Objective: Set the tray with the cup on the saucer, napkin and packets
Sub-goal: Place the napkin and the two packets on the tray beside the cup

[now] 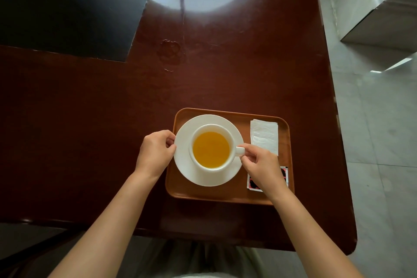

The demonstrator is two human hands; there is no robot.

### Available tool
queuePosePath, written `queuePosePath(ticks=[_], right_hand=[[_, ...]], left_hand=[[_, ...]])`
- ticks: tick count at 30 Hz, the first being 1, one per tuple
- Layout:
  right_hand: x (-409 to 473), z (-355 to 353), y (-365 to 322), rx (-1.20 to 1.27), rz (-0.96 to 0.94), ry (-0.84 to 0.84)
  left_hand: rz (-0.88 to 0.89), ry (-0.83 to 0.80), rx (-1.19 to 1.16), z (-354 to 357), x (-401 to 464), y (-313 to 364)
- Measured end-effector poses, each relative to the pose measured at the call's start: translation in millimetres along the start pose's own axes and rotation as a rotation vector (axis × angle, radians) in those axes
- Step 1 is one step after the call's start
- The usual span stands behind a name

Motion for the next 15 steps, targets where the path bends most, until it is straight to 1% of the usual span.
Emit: queuePosePath(ticks=[15], right_hand=[[2.2, 2.6, 2.3, 0.013, -0.013, -0.021]], left_hand=[[0.029, 0.024, 0.003, -1.2, -3.2, 3.2]])
Point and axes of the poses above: each hand's wrist, its own x-axis towards the middle knuckle, its own z-axis out of the palm, y = z × x, the point moved 4 cm from there along x, towards the middle knuckle, and after that the axes turned 2 degrees about y, right-handed, at the moved point
